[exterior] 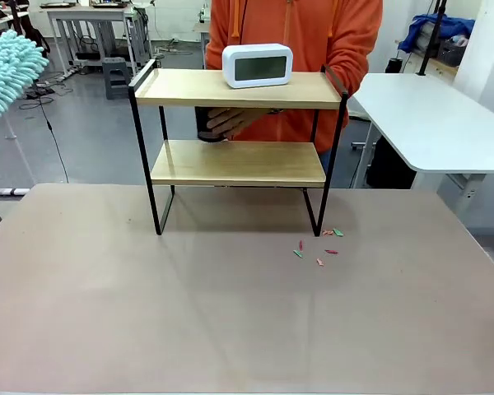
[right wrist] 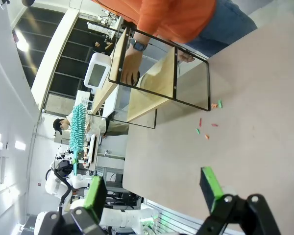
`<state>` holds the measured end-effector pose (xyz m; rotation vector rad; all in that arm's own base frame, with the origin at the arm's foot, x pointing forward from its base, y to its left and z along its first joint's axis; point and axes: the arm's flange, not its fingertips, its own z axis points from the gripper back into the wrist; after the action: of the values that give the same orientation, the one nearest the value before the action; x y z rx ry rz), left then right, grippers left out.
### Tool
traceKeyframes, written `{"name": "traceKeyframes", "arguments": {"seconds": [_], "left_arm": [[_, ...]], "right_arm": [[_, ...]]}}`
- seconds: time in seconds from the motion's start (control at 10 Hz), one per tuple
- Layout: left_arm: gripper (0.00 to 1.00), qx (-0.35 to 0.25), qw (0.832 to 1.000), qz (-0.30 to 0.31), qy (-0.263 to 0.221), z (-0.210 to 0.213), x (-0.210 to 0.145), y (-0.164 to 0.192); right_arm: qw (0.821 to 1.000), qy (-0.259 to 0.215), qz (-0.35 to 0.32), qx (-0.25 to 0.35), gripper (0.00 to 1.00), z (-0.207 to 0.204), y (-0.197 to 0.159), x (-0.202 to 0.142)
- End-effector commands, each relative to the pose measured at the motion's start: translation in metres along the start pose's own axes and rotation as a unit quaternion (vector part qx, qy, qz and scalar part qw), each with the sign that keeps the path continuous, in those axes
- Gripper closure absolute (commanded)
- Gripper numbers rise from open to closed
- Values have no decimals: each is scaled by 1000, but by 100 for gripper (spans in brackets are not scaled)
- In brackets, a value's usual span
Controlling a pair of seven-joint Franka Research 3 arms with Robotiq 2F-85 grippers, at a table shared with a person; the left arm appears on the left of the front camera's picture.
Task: Clean the shelf.
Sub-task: Hand the Duster back to the human.
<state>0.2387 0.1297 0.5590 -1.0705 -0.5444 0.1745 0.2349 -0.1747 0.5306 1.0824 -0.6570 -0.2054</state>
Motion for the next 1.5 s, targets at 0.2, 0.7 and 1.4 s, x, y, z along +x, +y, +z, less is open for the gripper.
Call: {"name": "traceKeyframes", "arguments": {"seconds": [0.2, 0.7, 1.4], "left_arm": [[100, -13, 1000, -6, -4, 0, -2, -2], [88, -4, 1000, -4, 0, 0, -1, -2], [88, -227, 787, -217, 532, -104, 1, -133]], "right_arm": [[1000, -6, 14, 7, 0, -1, 1, 2], [1000, 0, 0, 0, 0, 0, 0, 0], [952, 149, 239, 119, 0, -175, 187, 3]]}}
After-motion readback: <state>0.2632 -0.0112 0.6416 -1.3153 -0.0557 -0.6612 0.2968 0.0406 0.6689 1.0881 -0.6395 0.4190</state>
